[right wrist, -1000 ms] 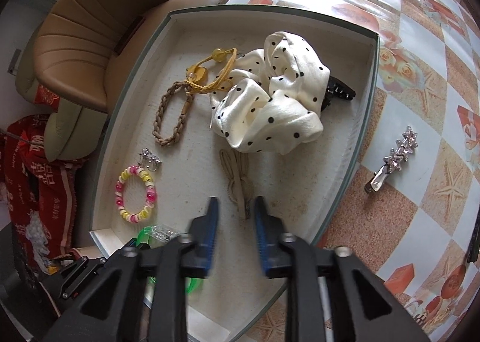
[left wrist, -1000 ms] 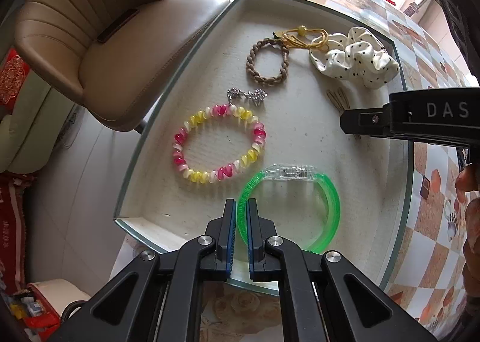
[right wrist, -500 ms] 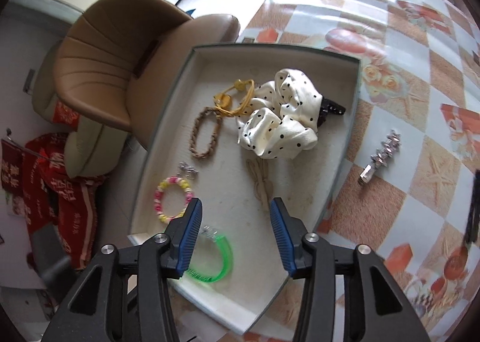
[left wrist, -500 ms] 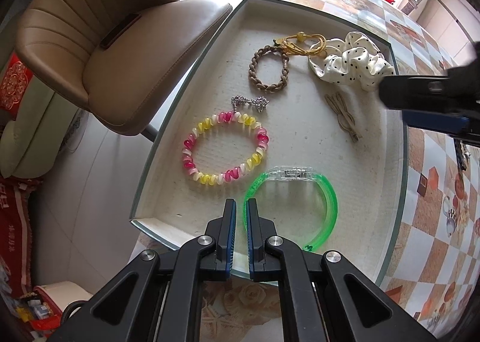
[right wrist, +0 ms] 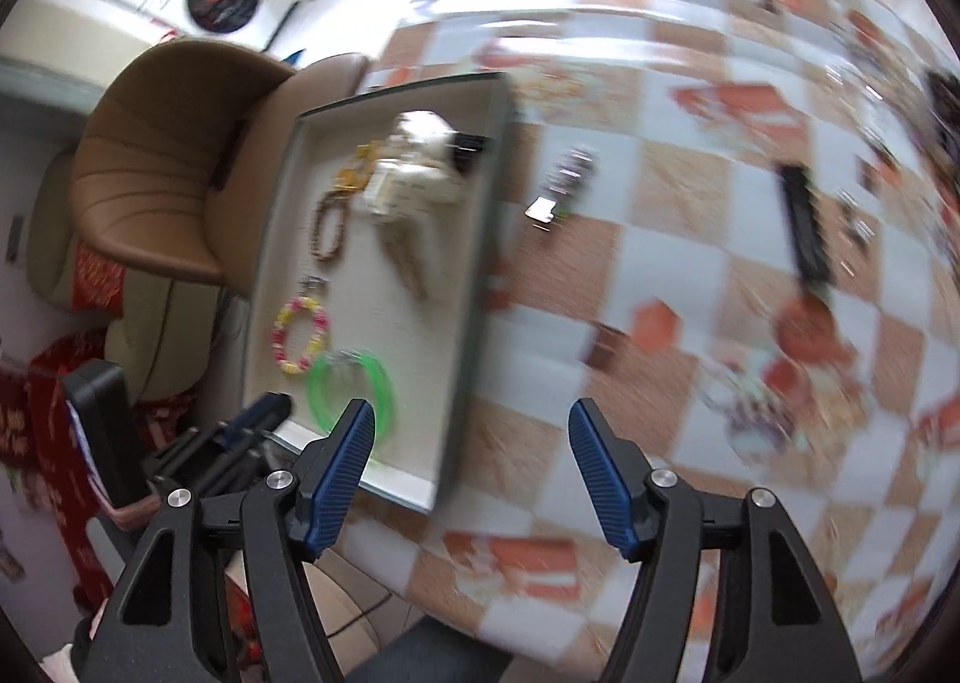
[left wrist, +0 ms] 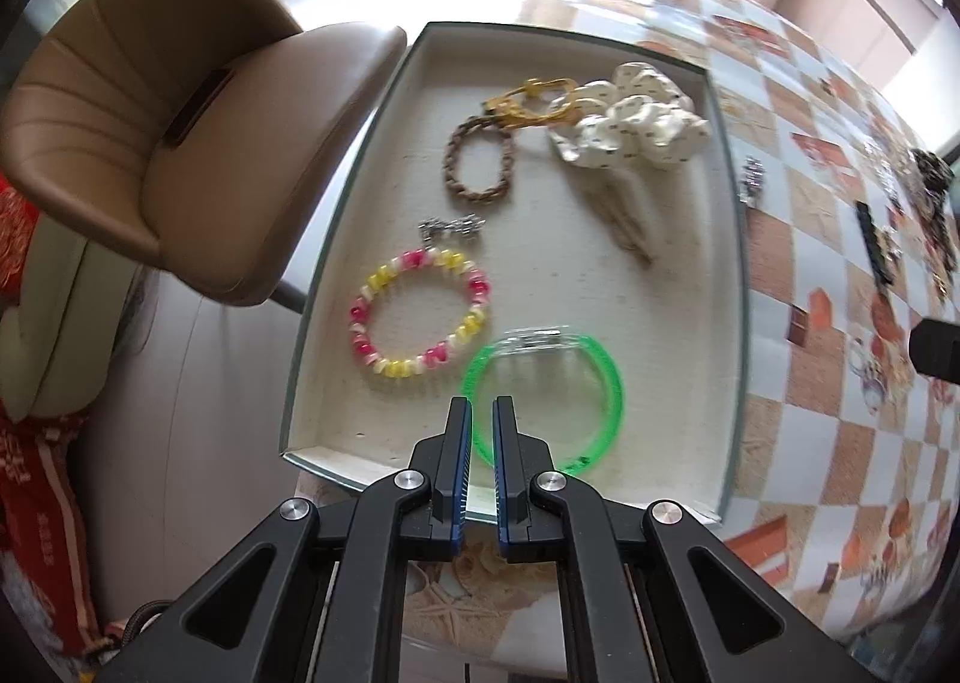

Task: Organize jewelry
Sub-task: 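Carry the bangle and bunny-ear clip into the tray and open both tools, then move both tools back over the table toward the hair clips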

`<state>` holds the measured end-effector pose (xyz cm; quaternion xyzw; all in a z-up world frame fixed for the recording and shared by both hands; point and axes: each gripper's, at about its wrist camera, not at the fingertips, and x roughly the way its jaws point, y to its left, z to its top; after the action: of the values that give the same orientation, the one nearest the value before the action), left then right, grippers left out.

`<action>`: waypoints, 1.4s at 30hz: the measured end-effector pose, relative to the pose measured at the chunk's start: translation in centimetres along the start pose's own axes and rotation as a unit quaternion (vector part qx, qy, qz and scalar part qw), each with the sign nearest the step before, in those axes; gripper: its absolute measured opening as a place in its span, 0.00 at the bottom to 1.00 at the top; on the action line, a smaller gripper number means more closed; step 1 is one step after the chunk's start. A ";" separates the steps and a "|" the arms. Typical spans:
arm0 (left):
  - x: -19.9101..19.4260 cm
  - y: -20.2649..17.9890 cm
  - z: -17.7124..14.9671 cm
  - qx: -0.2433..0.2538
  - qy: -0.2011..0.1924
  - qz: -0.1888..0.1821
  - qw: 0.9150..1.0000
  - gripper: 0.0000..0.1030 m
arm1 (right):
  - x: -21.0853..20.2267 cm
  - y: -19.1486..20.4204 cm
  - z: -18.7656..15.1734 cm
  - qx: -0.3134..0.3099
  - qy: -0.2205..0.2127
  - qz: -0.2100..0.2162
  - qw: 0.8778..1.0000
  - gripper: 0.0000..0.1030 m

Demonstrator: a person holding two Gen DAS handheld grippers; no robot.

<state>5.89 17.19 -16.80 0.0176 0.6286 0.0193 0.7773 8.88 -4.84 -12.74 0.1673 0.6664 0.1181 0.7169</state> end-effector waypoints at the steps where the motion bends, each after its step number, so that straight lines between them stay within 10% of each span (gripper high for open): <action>1: -0.2 -0.2 0.1 0.006 0.000 -0.003 1.000 0.09 | -0.4 -0.6 -0.4 0.011 -0.002 -0.005 1.000 0.69; 7: -1.4 -1.1 0.6 0.039 -0.003 -0.026 0.999 0.10 | -2.7 -4.1 -2.6 0.077 -0.020 -0.026 0.996 0.79; 8: -1.7 -1.3 0.7 0.043 -0.005 -0.025 0.999 0.34 | -2.9 -4.4 -2.8 0.085 -0.022 -0.029 0.996 0.79; 9: -1.9 -1.4 0.9 0.044 -0.006 -0.023 0.999 0.96 | -3.1 -4.7 -3.0 0.092 -0.024 -0.032 0.995 0.79; 10: -2.3 -1.5 1.1 0.039 -0.013 -0.013 0.999 0.99 | -3.4 -5.2 -3.3 0.101 -0.026 -0.034 0.994 0.80; 31: -3.6 -13.9 7.8 0.144 -0.068 -0.048 0.986 1.00 | -5.0 -15.4 -0.7 0.143 -0.021 -0.063 0.987 0.81; 42: 1.9 -20.0 11.2 0.204 -0.051 -0.093 0.973 1.00 | -4.1 -19.0 0.6 0.142 0.000 -0.035 0.989 0.81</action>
<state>17.35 -2.74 -17.31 0.1187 0.5780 -0.1825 0.7865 8.06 -23.94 -16.48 0.2441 0.6817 -0.0035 0.6897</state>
